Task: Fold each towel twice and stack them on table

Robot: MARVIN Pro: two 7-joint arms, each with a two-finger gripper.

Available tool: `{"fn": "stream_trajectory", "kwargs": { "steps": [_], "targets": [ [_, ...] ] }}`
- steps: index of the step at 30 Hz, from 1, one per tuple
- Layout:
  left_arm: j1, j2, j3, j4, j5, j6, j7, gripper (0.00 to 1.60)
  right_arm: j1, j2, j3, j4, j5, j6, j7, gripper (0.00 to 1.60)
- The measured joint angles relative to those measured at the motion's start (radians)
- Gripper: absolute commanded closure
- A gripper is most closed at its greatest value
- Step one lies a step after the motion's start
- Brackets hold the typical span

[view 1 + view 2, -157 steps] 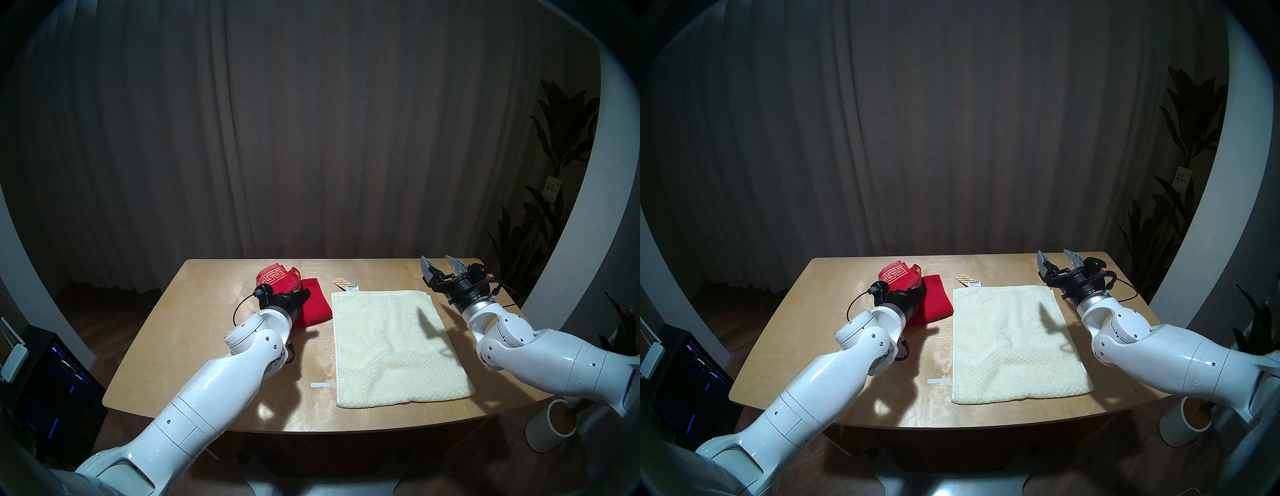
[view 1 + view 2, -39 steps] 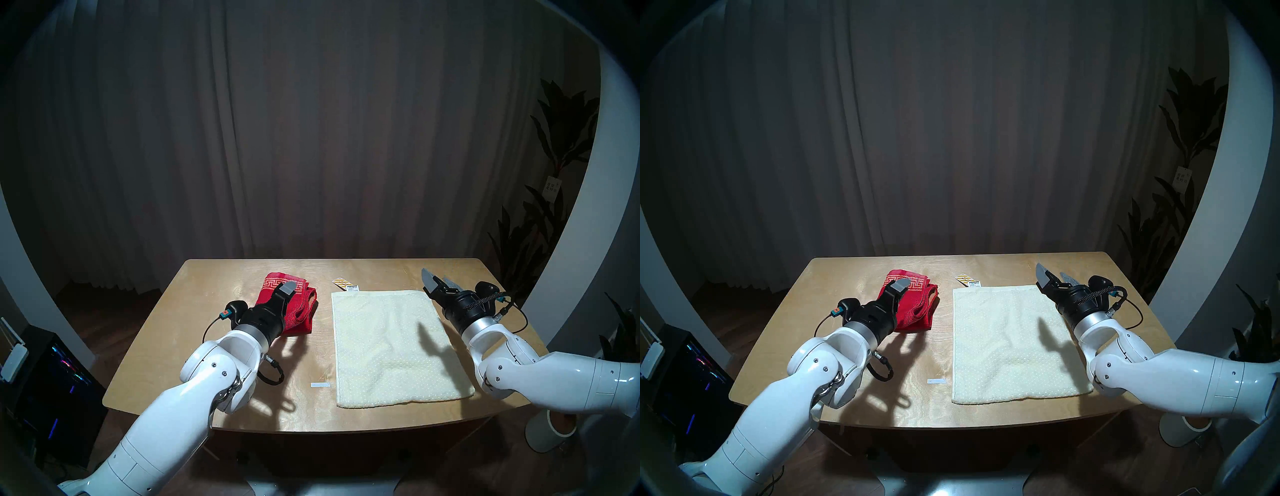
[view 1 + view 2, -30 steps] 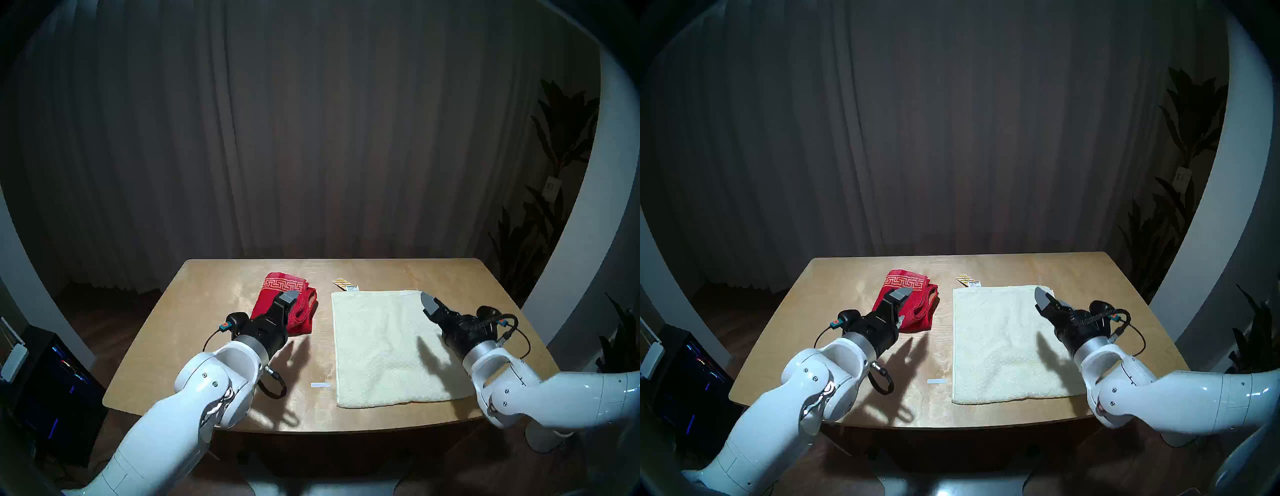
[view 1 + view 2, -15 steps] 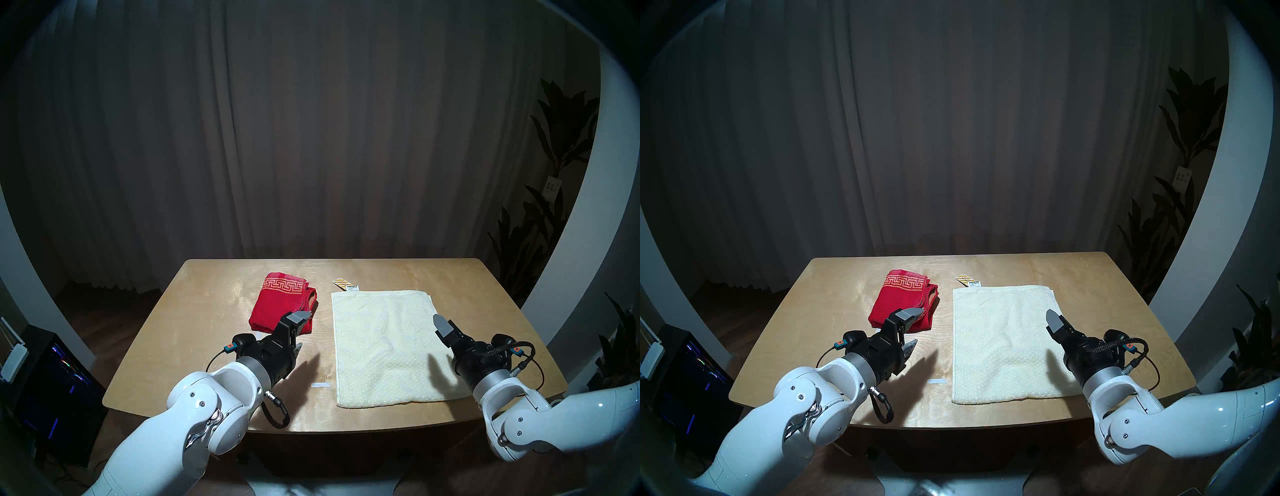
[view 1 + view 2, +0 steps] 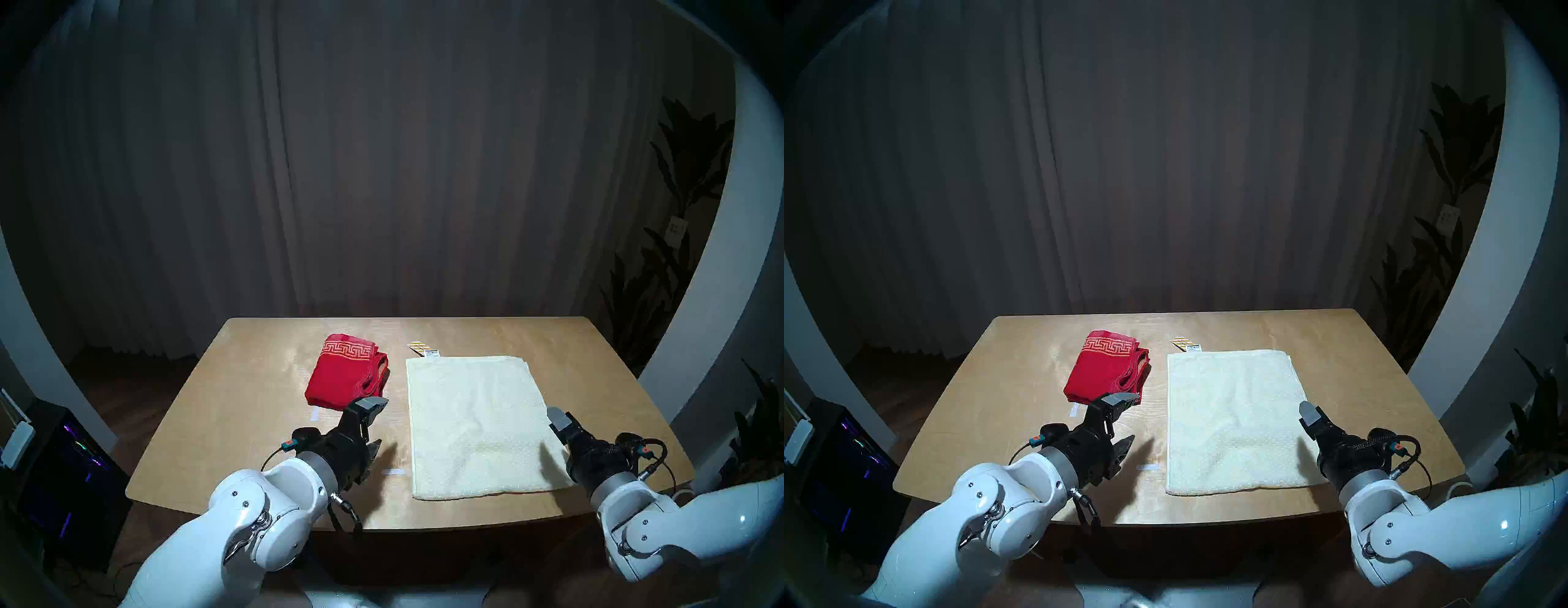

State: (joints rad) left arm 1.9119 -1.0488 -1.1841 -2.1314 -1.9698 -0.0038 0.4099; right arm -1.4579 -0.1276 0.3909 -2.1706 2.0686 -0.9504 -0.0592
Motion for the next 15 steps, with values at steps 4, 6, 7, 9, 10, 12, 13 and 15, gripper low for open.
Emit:
{"fn": "stream_trajectory", "kwargs": {
  "steps": [4,6,7,9,10,12,13,15],
  "targets": [
    [0.004,-0.006,0.007,0.000,-0.020,0.002,0.014,0.00,-0.015,0.005,-0.003,-0.008,0.032,-0.001,0.047,0.00],
    [0.008,-0.008,0.010,-0.001,-0.030,0.003,0.022,0.00,-0.023,0.007,-0.006,-0.012,0.047,-0.001,0.070,0.00],
    [0.011,-0.009,0.013,-0.001,-0.036,0.004,0.028,0.00,-0.029,0.009,-0.009,-0.013,0.057,-0.001,0.085,0.00],
    [0.017,-0.009,0.017,-0.002,-0.045,0.007,0.036,0.00,-0.039,0.010,-0.015,-0.014,0.072,-0.001,0.108,0.00],
    [0.019,-0.009,0.019,-0.003,-0.049,0.008,0.040,0.00,-0.043,0.011,-0.018,-0.014,0.079,-0.001,0.118,0.00],
    [0.024,-0.009,0.020,-0.005,-0.056,0.011,0.047,0.00,-0.052,0.013,-0.024,-0.014,0.093,-0.001,0.141,0.00],
    [0.025,-0.009,0.021,-0.007,-0.060,0.012,0.051,0.00,-0.056,0.014,-0.027,-0.014,0.101,-0.001,0.155,0.00],
    [0.027,-0.009,0.020,-0.009,-0.064,0.013,0.057,0.00,-0.062,0.014,-0.030,-0.014,0.110,-0.001,0.173,0.00]
  ]
}}
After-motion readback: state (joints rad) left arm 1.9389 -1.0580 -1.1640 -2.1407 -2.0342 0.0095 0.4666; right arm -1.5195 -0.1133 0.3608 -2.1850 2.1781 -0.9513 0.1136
